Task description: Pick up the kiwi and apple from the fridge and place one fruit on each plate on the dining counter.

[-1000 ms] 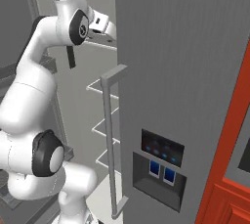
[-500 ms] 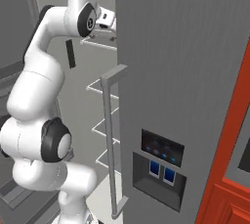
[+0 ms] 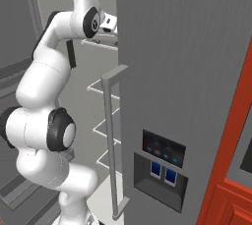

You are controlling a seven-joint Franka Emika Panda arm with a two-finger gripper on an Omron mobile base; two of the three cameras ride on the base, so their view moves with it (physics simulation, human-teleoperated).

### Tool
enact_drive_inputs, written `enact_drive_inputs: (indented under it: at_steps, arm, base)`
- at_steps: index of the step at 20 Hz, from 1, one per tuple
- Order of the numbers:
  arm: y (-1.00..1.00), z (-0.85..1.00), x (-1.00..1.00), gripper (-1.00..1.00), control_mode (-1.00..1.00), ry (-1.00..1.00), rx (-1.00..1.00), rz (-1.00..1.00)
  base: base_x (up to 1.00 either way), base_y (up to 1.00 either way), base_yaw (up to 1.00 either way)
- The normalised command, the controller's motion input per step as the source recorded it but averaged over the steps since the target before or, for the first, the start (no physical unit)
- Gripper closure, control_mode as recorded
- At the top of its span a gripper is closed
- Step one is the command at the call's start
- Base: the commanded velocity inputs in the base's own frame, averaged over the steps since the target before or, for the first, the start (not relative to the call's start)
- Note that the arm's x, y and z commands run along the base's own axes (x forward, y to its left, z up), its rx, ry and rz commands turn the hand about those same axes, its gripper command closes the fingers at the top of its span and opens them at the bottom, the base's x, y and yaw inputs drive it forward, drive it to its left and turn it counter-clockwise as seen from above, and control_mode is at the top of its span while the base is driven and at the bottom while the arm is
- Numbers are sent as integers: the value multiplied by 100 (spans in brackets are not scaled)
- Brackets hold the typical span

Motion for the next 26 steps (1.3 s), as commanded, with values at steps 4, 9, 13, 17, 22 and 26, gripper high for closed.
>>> enact_drive_inputs:
  at_steps: [4, 9, 13, 17, 22, 26]
  arm:
    - [0, 0, 48, -100, -100, 0, 0, -5]
    - [-13, 1, 34, -100, -100, 0, 1, -1]
    - [-34, 0, 24, -100, -100, 5, 4, -9]
    - [-14, 0, 34, -100, -100, 6, 3, -7]
    - [0, 0, 25, -100, -100, 3, 1, 0]
    - [1, 0, 16, -100, -100, 0, 1, 1]
  base:
    - [0, 0, 0]
    - [0, 0, 0]
    - [0, 0, 0]
    - [0, 0, 0]
    - [0, 0, 0]
    - [0, 0, 0]
